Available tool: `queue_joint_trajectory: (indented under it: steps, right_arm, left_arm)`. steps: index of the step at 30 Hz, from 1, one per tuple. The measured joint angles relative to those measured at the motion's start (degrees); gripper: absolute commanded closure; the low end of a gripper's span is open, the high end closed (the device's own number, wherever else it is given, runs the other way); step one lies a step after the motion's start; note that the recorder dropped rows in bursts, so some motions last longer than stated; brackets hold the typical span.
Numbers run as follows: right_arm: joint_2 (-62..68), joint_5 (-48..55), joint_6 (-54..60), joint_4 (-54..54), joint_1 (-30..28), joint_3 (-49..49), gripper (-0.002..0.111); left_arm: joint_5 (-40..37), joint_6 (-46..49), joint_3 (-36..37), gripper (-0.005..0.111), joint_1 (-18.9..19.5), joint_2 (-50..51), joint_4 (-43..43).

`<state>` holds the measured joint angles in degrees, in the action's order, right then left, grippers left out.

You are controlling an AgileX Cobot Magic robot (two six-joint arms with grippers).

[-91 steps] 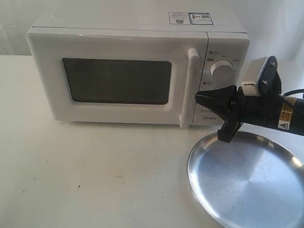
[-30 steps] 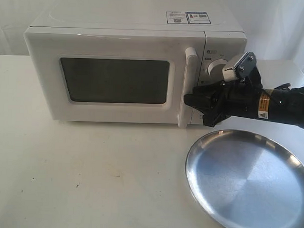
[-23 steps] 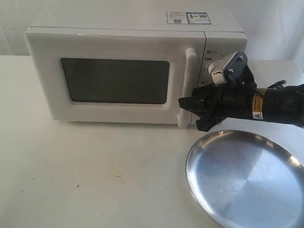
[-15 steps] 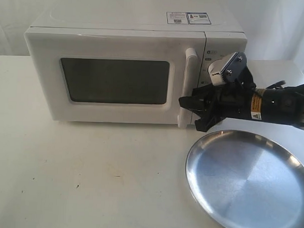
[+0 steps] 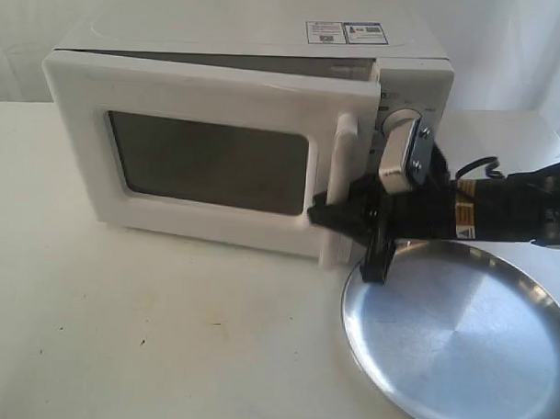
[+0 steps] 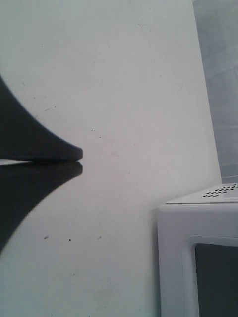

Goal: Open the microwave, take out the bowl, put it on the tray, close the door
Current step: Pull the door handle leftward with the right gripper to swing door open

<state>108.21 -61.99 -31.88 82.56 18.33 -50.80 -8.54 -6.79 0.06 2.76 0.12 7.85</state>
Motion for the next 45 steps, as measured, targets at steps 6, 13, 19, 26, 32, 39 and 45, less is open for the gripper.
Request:
queue_joint_trajectory:
  steps: [6, 13, 19, 26, 32, 39, 45]
  right_arm:
    - [-0.2, -2.6, 0.7, 2.9, 0.7, 1.3, 0.108]
    - [-4.1, -0.9, 2.6, -2.5, 3.3, 8.0, 0.108]
    - [-9.2, 3.5, 2.7, -8.4, 7.4, 13.9, 0.108]
    - [-14.3, 8.6, 2.0, -15.9, 14.0, 19.2, 0.108]
    - [-16.2, 11.4, 2.7, -21.0, 18.3, 21.5, 0.108]
    - [-19.0, 20.8, 3.4, -29.6, 20.9, 22.0, 0.108]
    - [-19.8, 23.8, 5.4, -34.4, 21.9, 22.5, 0.074]
  left_arm:
    - [0.0, 0.0, 0.0, 0.107, 0.0, 0.0, 0.0]
    - [0.0, 0.0, 0.0, 0.107, 0.0, 0.0, 0.0]
    - [0.0, 0.0, 0.0, 0.107, 0.0, 0.0, 0.0]
    - [0.0, 0.0, 0.0, 0.107, 0.0, 0.0, 0.0]
    - [0.0, 0.0, 0.0, 0.107, 0.0, 0.0, 0.0]
    - [0.0, 0.0, 0.0, 0.107, 0.0, 0.0, 0.0]
    - [0.0, 0.0, 0.0, 0.107, 0.0, 0.0, 0.0]
